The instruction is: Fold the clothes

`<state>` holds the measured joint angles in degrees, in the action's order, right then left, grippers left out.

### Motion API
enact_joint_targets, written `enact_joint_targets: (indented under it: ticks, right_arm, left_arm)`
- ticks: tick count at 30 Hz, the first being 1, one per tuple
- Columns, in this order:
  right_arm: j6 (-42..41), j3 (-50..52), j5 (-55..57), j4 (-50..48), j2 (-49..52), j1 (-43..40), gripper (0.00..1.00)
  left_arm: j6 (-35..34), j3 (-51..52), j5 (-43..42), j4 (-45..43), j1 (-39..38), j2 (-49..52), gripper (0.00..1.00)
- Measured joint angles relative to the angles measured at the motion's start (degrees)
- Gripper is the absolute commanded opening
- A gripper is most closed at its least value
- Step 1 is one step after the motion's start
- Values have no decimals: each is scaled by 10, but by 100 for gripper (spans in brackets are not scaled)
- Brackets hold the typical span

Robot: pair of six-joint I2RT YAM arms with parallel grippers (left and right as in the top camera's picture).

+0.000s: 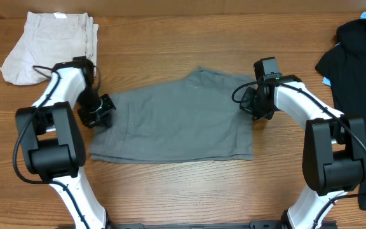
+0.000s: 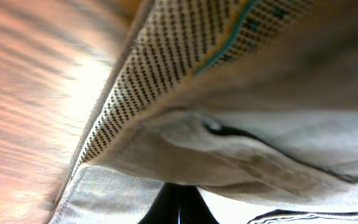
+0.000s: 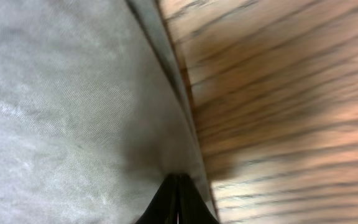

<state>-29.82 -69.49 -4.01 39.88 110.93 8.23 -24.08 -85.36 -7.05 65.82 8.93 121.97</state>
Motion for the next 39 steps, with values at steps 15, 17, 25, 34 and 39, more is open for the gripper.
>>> enact_joint_targets:
  ticks: [15,17,25,34,39]
  right_arm:
    - [-1,6,-37,-16,0,1,4]
    - [-2,6,-36,-19,0,1,4]
    - [-1,-5,-36,14,1,0,4]
    - [-2,-106,-32,123,-37,-24,100]
    - [1,-153,-37,191,-66,-58,100]
  left_arm:
    - [-57,10,57,45,9,2,4]
    - [-62,11,65,48,9,3,4]
    - [-64,12,73,47,9,3,4]
    - [-26,-32,97,69,17,0,37]
    - [9,-76,85,94,21,-37,92]
